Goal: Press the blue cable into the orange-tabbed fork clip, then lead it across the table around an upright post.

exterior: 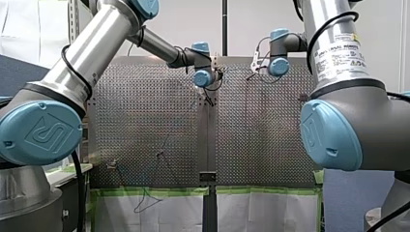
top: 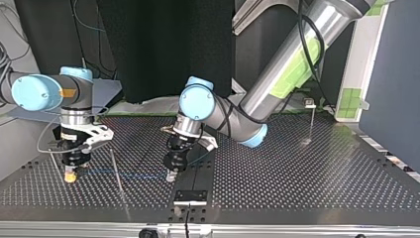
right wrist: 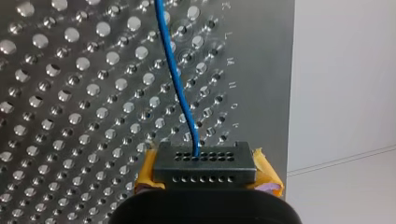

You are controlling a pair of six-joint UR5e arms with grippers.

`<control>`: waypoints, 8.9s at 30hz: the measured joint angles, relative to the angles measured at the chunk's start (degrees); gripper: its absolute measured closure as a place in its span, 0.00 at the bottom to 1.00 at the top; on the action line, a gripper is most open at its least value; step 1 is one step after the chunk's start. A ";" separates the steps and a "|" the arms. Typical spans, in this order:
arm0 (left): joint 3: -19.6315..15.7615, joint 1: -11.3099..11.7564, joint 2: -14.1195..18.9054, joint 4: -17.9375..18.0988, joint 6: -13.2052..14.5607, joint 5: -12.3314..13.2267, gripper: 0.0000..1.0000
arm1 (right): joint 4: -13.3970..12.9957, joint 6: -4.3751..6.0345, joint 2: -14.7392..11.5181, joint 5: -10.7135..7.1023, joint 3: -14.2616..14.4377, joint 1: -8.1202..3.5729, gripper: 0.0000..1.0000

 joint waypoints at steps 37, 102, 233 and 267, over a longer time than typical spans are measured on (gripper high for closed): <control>-0.01 1.17 -4.15 -7.16 11.26 -2.99 0.16 | -0.07 -0.19 6.73 0.49 4.08 -0.74 1.00; 10.95 -2.59 -8.27 -13.11 10.27 -4.56 0.19 | -10.89 -2.79 20.14 0.51 11.68 -2.75 1.00; 10.95 -4.75 -8.12 -27.36 11.78 -4.68 0.07 | -26.01 -1.03 43.41 -0.85 8.18 -10.54 1.00; 10.90 -4.74 -8.10 -35.23 11.44 -7.05 0.01 | -25.93 -0.98 43.48 -0.90 8.18 -10.84 1.00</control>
